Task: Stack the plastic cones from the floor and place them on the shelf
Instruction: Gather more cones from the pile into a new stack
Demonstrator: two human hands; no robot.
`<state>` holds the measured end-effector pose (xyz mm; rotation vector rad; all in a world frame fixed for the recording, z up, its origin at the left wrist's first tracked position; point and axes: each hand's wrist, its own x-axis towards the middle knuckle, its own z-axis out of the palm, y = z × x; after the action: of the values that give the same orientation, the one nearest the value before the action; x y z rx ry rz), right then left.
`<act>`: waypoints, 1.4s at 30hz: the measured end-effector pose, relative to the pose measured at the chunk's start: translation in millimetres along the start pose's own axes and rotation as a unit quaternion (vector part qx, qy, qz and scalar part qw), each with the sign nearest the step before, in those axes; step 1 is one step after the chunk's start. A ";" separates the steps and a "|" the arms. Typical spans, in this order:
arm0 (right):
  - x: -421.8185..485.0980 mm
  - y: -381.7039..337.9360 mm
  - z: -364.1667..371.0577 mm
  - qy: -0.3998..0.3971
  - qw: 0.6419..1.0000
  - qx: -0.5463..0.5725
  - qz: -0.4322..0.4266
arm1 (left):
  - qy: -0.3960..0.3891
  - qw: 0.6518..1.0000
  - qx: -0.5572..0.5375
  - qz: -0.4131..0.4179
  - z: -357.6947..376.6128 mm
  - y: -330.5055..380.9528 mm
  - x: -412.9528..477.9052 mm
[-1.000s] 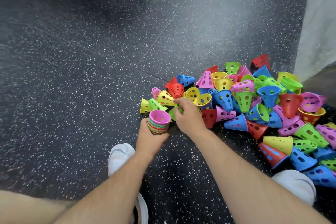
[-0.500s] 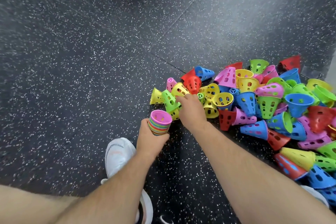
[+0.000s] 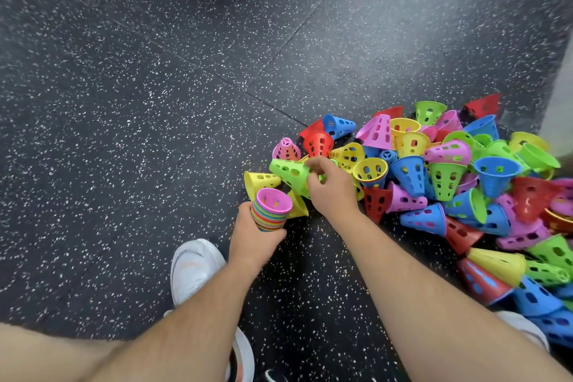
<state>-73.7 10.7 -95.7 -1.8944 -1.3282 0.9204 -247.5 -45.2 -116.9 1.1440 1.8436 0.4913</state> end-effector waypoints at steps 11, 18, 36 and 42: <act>-26.8 10.6 -20.7 -0.014 0.998 0.059 0.002 | -0.024 0.999 0.024 0.014 10.6 -1.6 -13.8; -47.4 16.2 -18.5 -0.057 0.995 -0.010 -0.087 | -0.022 0.999 0.037 0.018 11.5 -0.4 -20.2; -19.7 11.8 31.9 -0.112 0.977 -0.181 0.017 | -0.032 0.999 0.020 -0.003 1.7 -25.4 -22.1; -25.0 15.3 27.9 -0.090 0.984 -0.152 -0.018 | -0.030 0.999 0.012 -0.010 2.4 -25.9 -19.7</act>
<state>-95.2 -14.4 -119.0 -2.0423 -1.6872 0.9296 -255.1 -75.3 -127.1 1.1446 1.8124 0.4205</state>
